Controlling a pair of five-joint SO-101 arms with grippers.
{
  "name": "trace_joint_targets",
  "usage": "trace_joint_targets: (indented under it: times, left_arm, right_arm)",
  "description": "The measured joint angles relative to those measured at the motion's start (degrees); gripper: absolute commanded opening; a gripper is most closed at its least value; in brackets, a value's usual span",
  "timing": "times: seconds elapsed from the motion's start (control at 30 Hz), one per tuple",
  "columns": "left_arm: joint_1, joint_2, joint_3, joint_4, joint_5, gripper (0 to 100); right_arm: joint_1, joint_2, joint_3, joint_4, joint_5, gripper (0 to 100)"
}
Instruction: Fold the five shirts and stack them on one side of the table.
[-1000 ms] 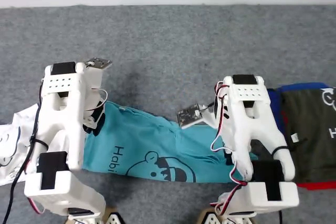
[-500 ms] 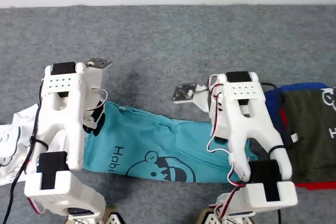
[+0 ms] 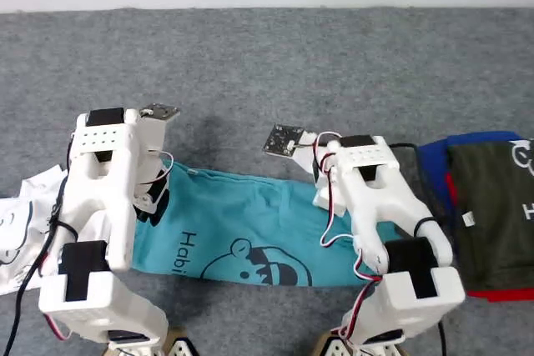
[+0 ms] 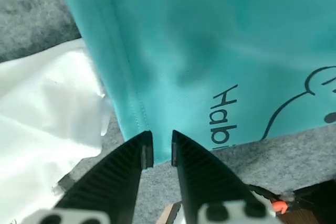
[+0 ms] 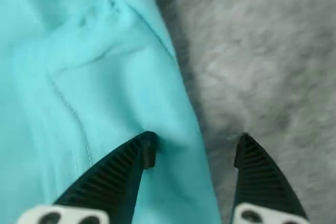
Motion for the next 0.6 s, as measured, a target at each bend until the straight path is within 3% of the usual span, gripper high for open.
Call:
trace_joint_targets:
  times: [0.23,0.6]
  left_arm:
    - [-0.79,0.0,-1.67,0.35,0.53,7]
    - [-14.15,-2.11,-8.53,3.16,3.16,7]
  right_arm:
    - [-0.35,-2.02,-0.09,3.25,-0.35,24.5]
    - [0.44,-28.75,-0.44,21.98,-0.88,24.6]
